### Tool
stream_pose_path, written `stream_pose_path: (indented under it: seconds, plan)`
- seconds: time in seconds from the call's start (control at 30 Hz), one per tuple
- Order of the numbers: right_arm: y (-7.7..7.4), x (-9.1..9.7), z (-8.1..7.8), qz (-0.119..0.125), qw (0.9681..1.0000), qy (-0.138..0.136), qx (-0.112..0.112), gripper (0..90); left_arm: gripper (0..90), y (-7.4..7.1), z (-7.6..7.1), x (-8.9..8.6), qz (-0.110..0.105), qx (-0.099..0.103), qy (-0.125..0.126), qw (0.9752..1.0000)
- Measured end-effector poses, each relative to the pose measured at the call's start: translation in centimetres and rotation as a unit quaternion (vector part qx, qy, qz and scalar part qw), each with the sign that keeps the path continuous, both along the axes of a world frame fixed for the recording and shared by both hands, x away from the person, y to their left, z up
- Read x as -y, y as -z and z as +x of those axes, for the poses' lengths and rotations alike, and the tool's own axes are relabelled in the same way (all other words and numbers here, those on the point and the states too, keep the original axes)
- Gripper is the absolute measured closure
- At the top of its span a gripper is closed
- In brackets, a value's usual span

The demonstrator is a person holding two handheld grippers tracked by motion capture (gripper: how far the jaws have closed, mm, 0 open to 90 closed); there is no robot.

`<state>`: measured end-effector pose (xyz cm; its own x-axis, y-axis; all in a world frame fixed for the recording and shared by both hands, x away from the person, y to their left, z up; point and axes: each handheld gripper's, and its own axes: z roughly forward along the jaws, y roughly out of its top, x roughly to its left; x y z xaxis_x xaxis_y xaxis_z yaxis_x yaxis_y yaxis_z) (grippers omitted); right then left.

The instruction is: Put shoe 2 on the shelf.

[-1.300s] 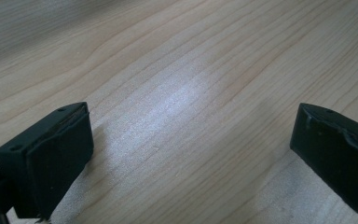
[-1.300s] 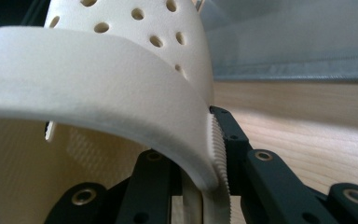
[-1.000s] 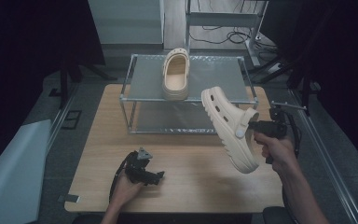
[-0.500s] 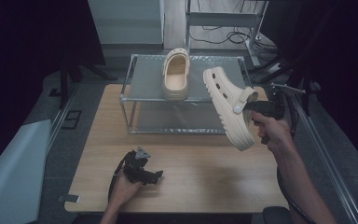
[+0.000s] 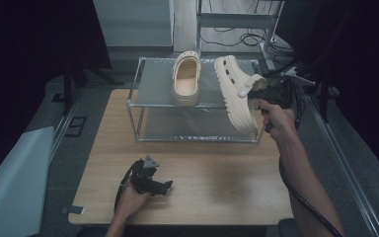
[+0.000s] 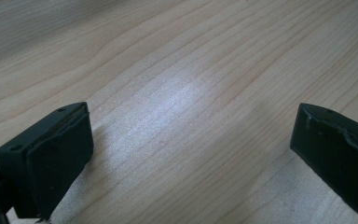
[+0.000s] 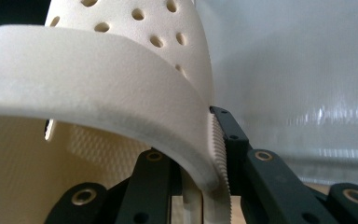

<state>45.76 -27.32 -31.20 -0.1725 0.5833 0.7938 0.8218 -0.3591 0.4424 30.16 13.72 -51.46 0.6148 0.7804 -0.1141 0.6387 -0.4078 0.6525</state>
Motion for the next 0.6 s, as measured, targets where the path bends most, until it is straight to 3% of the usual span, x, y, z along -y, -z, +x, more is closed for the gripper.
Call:
stream_pose_path:
  seconds: [0.3,0.6]
  plan:
    - [-0.9,-1.1,2.2,-0.023,0.9988,0.044,-0.004,77.3,0.0,-0.1,-0.1,-0.2,-0.004,0.001,0.001,1.0]
    - [-0.9,-2.4,4.7,-0.054,0.9954,0.078,-0.012,77.2,0.0,-0.2,-0.1,-0.3,-0.006,0.001,0.001,1.0]
